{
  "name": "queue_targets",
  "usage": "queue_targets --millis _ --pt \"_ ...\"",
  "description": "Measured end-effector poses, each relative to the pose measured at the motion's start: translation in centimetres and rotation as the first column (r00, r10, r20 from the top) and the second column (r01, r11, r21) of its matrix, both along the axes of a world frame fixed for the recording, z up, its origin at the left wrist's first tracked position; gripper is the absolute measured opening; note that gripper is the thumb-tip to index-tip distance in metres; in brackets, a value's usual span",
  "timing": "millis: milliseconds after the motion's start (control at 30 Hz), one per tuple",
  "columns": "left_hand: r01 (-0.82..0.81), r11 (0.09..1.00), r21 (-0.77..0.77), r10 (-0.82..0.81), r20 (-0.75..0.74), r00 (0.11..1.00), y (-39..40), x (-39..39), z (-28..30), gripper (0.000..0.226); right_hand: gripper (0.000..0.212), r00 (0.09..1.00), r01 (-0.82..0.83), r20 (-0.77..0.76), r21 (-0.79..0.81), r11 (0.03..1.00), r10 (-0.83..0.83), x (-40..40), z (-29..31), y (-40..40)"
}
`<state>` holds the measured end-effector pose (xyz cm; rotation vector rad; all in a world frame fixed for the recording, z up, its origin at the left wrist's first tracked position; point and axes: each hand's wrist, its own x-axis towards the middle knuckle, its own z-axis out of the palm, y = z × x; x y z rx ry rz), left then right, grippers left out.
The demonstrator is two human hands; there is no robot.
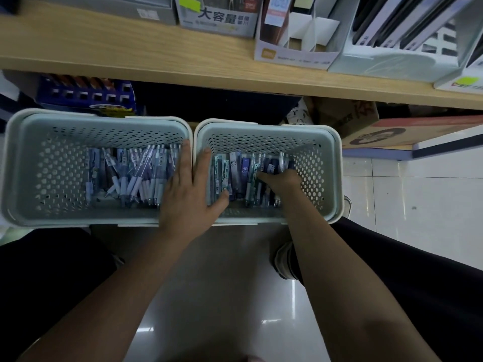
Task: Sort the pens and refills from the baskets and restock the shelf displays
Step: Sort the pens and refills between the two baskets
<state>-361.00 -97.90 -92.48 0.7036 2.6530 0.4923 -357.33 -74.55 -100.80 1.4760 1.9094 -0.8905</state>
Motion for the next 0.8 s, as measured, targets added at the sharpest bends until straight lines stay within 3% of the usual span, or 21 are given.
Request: queue_targets --millis 167,300,567,800 --pt "0.023 1.000 -0.007 -0.023 -0.011 1.000 -0.6 -0.1 0.1 0.091 0.121 1.000 0.014 -0.008 -0.110 0.994 -0.015 -0.6 0.8 -0.6" --pt "0.019 1.000 0.003 -0.019 -0.002 1.000 -0.6 -0.1 0.1 0.090 0.071 0.997 0.053 -0.051 -0.162 0.985 -0.062 -0.8 1.8 -0.6" --pt "0.025 1.000 0.010 -0.025 0.004 1.000 -0.6 -0.1 0.0 0.089 0.084 0.986 0.032 -0.151 -0.254 0.967 -0.072 -0.4 2.7 -0.1" --pt "0.020 0.999 0.026 -0.020 -0.005 1.000 -0.6 0.0 0.0 0.087 0.091 0.939 0.128 -0.253 -0.377 0.917 -0.235 -0.1 2.7 0.2"
